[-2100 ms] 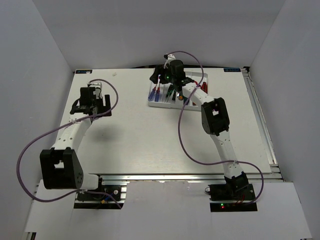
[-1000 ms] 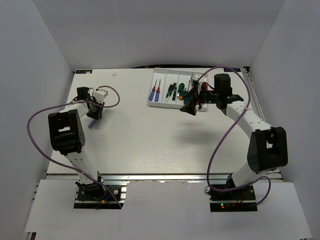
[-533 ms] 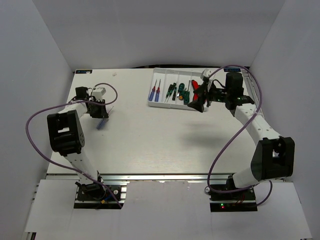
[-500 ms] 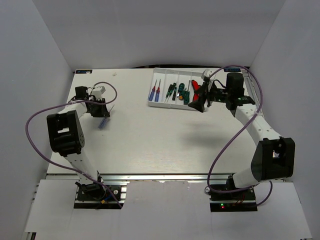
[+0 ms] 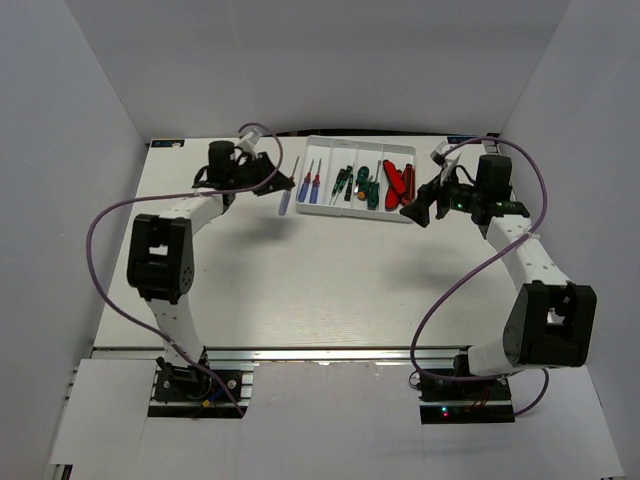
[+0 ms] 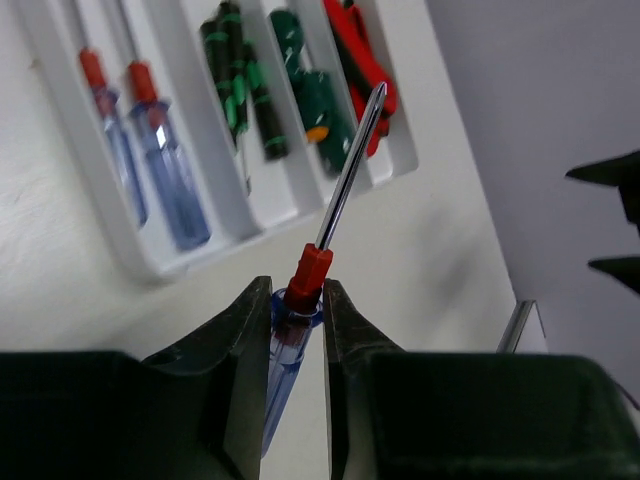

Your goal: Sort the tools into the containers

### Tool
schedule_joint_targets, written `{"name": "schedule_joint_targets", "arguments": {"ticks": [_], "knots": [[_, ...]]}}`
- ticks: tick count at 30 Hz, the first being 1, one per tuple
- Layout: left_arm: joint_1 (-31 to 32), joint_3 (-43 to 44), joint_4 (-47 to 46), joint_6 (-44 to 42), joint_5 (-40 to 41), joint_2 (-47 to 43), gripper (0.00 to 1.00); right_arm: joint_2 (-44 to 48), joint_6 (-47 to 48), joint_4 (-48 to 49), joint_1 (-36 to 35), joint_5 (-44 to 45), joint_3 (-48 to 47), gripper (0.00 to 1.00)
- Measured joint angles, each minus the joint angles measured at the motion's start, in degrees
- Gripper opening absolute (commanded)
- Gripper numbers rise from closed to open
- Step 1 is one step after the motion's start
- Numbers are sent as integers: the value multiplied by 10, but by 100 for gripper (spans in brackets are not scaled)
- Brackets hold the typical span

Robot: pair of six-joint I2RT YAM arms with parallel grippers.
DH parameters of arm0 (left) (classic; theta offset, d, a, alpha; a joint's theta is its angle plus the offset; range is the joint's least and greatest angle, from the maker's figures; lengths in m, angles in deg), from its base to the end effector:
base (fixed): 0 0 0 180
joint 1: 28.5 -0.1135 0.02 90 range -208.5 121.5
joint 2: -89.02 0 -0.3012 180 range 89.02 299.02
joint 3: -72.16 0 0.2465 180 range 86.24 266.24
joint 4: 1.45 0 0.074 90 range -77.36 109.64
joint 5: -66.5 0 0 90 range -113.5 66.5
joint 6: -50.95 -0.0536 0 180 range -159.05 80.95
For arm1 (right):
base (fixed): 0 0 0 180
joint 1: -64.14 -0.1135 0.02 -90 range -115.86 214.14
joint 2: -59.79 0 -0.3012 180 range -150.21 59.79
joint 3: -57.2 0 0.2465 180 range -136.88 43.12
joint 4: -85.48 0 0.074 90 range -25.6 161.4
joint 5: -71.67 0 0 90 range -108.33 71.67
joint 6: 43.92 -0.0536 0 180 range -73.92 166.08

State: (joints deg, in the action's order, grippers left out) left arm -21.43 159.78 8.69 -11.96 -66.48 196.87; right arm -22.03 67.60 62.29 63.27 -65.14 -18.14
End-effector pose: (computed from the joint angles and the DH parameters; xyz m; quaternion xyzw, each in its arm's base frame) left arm 0.4334 -0.0906 0.2577 0.0390 0.8267 -0.4397 0.3489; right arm 0.3176 0.0439 0.3290 -0.3499 0.7396 0.2552 0.5152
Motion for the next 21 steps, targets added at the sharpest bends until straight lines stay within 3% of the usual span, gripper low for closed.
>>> {"name": "schedule_joint_targets", "arguments": {"ticks": [7, 16, 20, 21], "knots": [[56, 191, -54, 103, 29, 160, 0, 34, -2, -6, 22, 7, 24, 89], [78, 366, -16, 144, 113, 306, 0, 49, -1, -15, 41, 17, 44, 89], [82, 393, 23, 139, 148, 326, 10, 50, -2, -16, 43, 17, 47, 89], [83, 393, 34, 137, 156, 326, 18, 50, -2, -16, 43, 17, 48, 89]]}}
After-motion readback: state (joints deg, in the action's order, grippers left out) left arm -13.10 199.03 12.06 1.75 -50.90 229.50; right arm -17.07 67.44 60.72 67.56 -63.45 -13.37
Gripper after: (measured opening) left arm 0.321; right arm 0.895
